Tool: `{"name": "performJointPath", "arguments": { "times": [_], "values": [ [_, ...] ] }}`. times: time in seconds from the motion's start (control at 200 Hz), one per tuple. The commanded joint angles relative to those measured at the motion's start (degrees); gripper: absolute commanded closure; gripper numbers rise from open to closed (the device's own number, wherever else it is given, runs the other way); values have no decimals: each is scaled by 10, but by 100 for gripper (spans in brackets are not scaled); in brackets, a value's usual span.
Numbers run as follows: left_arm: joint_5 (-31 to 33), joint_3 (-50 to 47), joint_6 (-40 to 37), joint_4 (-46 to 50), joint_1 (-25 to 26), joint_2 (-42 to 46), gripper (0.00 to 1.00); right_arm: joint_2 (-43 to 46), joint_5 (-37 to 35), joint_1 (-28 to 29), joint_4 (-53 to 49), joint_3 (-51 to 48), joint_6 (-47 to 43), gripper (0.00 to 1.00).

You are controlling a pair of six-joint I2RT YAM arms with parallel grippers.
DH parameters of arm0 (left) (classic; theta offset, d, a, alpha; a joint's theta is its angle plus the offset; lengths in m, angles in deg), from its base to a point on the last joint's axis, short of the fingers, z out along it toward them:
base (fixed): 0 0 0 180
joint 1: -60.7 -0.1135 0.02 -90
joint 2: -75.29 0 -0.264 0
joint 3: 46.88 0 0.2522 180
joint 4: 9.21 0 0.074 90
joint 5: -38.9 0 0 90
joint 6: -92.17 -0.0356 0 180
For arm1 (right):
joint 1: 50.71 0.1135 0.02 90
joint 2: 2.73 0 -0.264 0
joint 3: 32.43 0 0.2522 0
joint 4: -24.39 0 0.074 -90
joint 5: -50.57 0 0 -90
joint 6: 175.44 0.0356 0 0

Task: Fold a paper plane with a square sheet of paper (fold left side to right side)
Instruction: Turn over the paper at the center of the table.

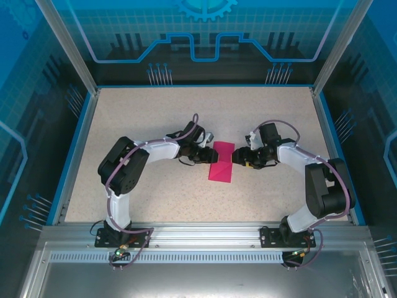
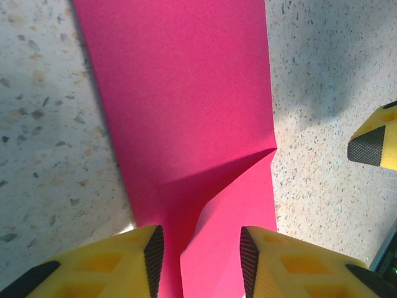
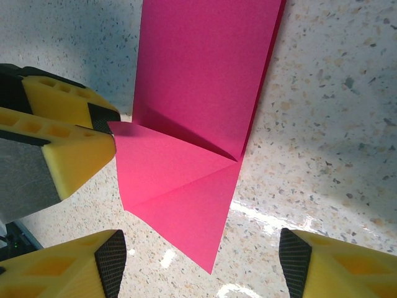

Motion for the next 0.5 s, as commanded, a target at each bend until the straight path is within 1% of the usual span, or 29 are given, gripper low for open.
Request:
{"name": "performJointPath", "arguments": {
  "times": [0.0, 0.05, 0.095, 0.195, 0.25, 0.325, 0.495],
  "values": [
    [-24, 9, 3, -7, -4, -14, 64, 1, 16, -10, 1, -6, -7, 31],
    [-21, 8, 2, -7, -4, -13, 67, 1, 17, -10, 1, -7, -7, 31],
    [-21, 5, 2, -10, -3, -10, 72, 1, 20, -9, 1, -6, -8, 31],
    [-16, -5, -3, -15, -3, 4, 88, -3, 36, -10, 6, -7, -7, 30],
    [-13, -12, -4, -19, -4, 16, 95, -7, 48, -9, 14, -9, -2, 30],
    [-6, -20, -7, -21, -4, 28, 98, -13, 64, -9, 28, -11, 8, 28],
    [4, -33, -10, -19, -5, 46, 98, -37, 93, -2, 46, -6, 25, 26]
  ]
}}
